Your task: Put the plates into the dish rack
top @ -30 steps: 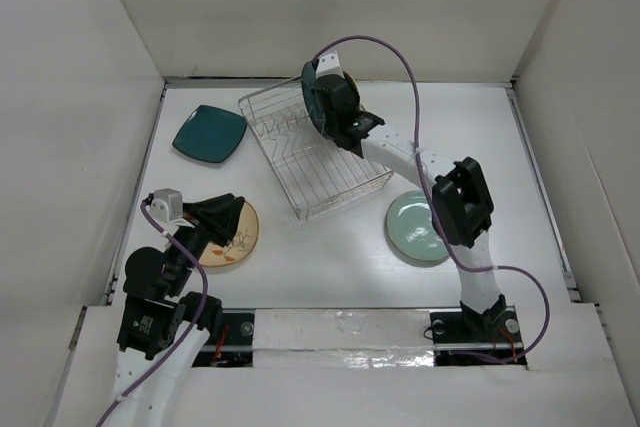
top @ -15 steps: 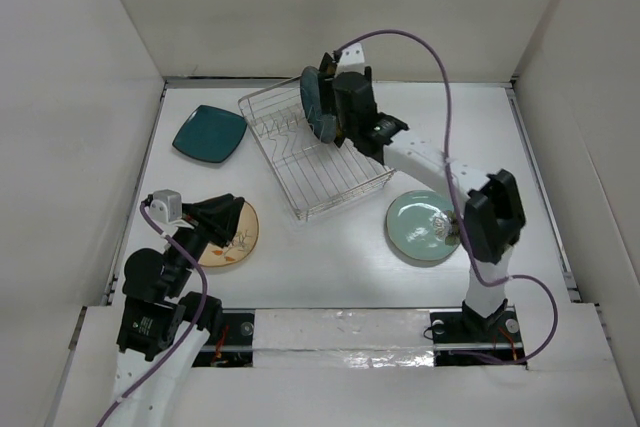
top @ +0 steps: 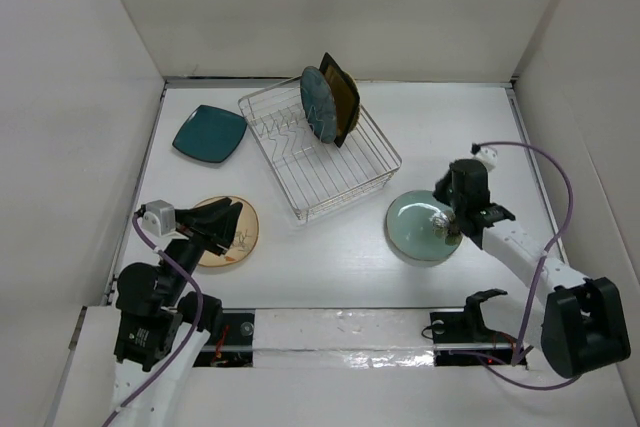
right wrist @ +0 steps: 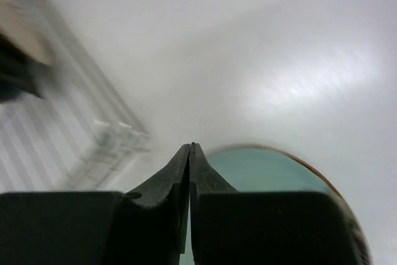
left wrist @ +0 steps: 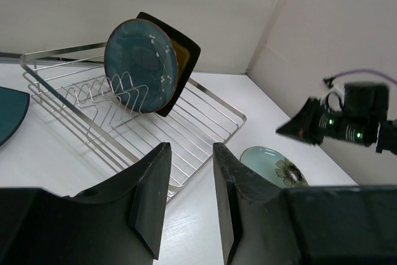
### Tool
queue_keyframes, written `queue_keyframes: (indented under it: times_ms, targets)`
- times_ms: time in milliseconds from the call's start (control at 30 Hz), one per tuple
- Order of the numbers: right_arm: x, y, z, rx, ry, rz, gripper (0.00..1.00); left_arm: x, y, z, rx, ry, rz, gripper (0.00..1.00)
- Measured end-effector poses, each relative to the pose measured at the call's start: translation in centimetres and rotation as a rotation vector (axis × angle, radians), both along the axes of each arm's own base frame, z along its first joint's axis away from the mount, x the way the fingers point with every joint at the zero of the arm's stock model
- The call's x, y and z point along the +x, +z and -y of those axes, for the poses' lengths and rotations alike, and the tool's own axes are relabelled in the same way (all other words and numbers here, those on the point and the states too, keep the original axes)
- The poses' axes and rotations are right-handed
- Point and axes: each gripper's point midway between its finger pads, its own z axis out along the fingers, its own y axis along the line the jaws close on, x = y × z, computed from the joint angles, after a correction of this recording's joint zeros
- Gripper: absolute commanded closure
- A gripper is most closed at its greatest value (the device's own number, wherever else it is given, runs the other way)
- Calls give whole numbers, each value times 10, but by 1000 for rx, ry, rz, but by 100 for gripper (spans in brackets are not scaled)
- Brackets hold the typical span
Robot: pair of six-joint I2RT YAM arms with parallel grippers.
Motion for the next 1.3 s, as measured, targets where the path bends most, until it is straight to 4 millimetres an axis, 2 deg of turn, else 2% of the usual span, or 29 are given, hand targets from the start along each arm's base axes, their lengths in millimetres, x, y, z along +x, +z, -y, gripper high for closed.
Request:
queue_keyframes:
  times_ms: [67,100,133,167,200,300,400,467,567,633,800,967,1000,1067,1100,1167,1300]
  targets:
    - [-25,-47,28,20,-72,-131,61,-2,1,0,-2,-5,6,70]
    - [-39,-64,42,34,-112,-184,44,-3,2,1,-2,-9,9,70]
    - [-50,-74,53,51,-150,-218,37,-4,2,1,-3,-12,11,70]
    - [-59,-78,63,64,-185,-228,33,-5,3,1,-5,-14,16,69]
    - [-66,-76,71,82,-217,-219,24,-6,3,2,-6,-18,19,69]
    - [-73,-60,84,161,-279,-126,21,-8,5,2,-9,-24,29,69]
    - [-78,-60,95,219,-333,-109,22,-9,6,2,-10,-24,34,69]
    - [-79,-71,97,245,-350,-153,22,-9,6,2,-10,-24,34,69]
    - [-87,-101,89,277,-337,-285,24,-9,6,2,-10,-23,34,69]
    - [-93,-116,81,304,-312,-361,28,-9,6,1,-11,-22,34,69]
    - [-92,-117,64,366,-231,-389,43,-9,6,1,-12,-18,35,69]
    - [-82,-121,57,400,-181,-411,57,-9,6,0,-12,-16,34,69]
    - [-79,-122,57,405,-178,-415,67,-9,6,0,-13,-16,34,69]
    - [-76,-126,59,423,-171,-426,77,-8,6,0,-13,-14,34,69]
    - [-75,-126,59,438,-158,-426,88,-8,6,0,-13,-13,34,69]
    - [-73,-123,55,466,-125,-418,98,-8,6,0,-14,-10,34,69]
    - [-64,-113,60,477,-114,-364,100,-8,6,-1,-14,-8,33,69]
